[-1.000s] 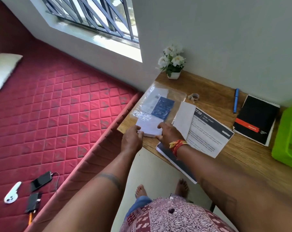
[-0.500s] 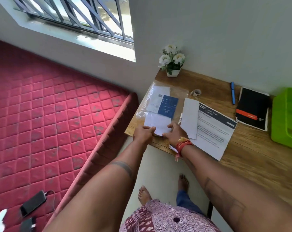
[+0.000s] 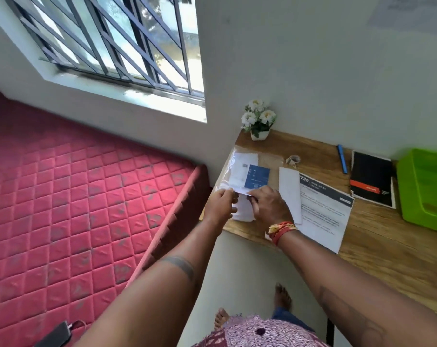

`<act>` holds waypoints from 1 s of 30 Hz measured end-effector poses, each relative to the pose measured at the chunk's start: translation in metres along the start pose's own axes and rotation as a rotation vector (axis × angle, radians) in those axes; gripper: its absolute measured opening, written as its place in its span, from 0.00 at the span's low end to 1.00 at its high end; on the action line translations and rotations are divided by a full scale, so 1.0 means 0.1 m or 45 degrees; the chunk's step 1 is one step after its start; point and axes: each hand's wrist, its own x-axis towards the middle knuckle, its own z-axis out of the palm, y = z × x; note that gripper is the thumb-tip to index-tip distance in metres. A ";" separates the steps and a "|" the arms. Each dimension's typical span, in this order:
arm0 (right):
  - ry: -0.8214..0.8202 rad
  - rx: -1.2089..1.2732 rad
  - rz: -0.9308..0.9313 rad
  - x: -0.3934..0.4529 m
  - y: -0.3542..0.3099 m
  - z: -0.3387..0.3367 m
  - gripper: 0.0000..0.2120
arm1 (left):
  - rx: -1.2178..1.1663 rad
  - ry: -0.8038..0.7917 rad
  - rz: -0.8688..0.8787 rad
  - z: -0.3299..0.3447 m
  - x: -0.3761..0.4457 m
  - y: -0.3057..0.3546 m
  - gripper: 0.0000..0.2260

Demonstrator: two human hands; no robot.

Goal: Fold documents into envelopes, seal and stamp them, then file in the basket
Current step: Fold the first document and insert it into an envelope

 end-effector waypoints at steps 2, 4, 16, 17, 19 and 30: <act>0.054 0.136 0.080 0.12 -0.12 -0.21 0.11 | 0.125 0.084 0.193 -0.03 -0.01 0.16 0.08; 0.073 0.263 0.136 0.26 -0.23 -0.44 0.11 | 0.296 0.168 0.400 -0.03 -0.03 0.34 0.05; 0.253 0.693 0.245 0.70 -0.60 -1.47 0.14 | 0.820 0.155 1.036 0.22 -0.23 1.16 0.48; 0.248 0.800 0.287 0.71 -0.60 -1.51 0.13 | 0.874 0.172 1.055 0.25 -0.23 1.20 0.50; 0.214 1.067 0.415 0.72 -0.57 -1.55 0.10 | 1.014 0.172 1.110 0.29 -0.21 1.25 0.51; -0.152 1.503 0.839 0.62 0.16 -1.41 0.06 | 1.570 -0.034 1.176 0.53 0.13 1.00 0.52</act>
